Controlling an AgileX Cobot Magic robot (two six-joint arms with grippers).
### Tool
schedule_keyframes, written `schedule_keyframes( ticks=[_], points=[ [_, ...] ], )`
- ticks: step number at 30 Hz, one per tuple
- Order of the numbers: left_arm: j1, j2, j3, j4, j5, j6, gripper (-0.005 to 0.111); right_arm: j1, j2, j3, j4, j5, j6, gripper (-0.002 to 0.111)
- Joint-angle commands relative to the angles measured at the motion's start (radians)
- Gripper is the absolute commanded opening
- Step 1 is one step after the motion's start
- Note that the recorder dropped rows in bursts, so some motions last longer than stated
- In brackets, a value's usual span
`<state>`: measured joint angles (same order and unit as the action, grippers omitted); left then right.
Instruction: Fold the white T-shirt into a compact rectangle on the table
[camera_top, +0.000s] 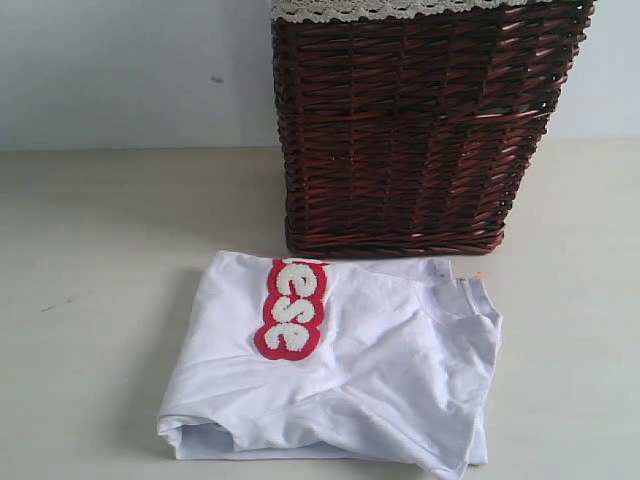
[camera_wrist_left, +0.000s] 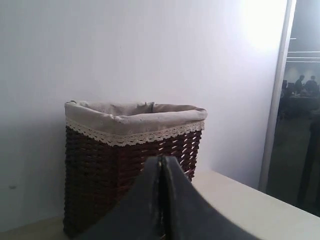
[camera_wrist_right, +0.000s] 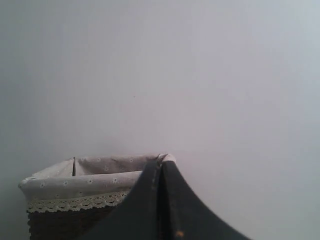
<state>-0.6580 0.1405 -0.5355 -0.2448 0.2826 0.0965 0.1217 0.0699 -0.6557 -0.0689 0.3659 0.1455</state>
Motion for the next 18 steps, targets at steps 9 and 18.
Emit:
schedule_keyframes(
  ticks=[9,18],
  points=[
    [0.002,-0.004,0.001,-0.002,0.057,0.001,0.000,-0.008,-0.004,0.001,0.037,0.007,-0.010,0.000],
    [0.002,-0.004,0.001,-0.002,0.081,0.001,0.000,-0.008,-0.004,0.001,0.037,0.007,-0.010,0.000]
  ],
)
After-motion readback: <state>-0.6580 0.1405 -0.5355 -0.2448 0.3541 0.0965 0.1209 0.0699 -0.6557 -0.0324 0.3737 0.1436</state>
